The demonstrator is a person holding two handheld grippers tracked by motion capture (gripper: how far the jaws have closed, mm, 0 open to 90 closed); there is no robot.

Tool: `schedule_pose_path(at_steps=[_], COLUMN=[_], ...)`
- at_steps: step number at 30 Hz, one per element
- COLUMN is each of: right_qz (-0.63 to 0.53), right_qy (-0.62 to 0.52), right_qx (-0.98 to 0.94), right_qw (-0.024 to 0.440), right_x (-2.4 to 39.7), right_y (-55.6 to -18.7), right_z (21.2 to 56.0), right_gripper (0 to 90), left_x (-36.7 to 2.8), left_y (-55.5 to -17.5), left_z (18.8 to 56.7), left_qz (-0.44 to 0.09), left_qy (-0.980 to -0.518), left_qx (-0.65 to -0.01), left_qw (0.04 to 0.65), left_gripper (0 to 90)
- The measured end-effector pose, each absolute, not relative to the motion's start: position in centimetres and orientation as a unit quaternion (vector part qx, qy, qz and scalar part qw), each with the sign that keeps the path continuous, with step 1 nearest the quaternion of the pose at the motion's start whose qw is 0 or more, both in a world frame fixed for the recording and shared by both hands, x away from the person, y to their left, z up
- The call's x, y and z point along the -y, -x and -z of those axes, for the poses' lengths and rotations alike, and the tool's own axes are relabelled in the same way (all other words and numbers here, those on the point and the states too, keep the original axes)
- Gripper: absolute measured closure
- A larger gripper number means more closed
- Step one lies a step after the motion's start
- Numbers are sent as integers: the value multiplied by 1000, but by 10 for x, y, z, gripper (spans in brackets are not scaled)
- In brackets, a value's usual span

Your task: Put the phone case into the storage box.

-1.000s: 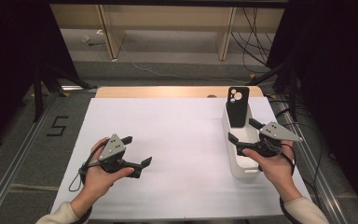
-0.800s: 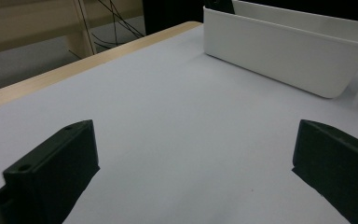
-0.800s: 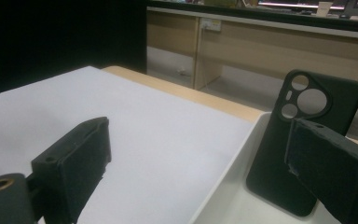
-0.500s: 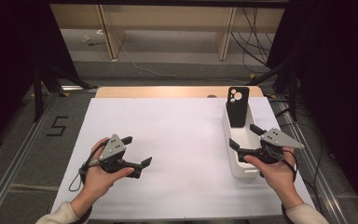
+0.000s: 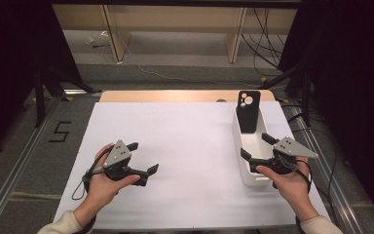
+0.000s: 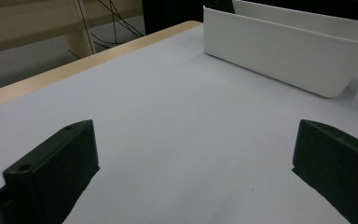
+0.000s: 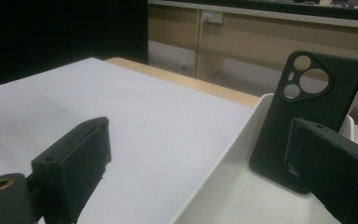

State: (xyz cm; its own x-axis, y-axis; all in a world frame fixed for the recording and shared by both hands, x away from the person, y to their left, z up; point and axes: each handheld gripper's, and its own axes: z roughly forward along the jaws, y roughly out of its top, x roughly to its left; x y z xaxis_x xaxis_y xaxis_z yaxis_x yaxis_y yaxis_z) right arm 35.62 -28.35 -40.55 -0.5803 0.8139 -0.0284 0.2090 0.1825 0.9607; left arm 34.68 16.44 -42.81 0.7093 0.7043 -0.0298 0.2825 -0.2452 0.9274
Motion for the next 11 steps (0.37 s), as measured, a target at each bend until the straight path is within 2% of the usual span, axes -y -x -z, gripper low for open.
schedule_pose_path(at_steps=[11], right_qz=[-540], right_qy=[-359], right_qx=[-707], right_qw=[281], right_x=[285], right_y=[-355], right_z=[404], right_gripper=[92], left_x=[-163], left_y=[-347], left_z=[428], left_qz=[-200], left_qy=[-764], left_qx=[-323], left_qw=[522], left_gripper=[0])
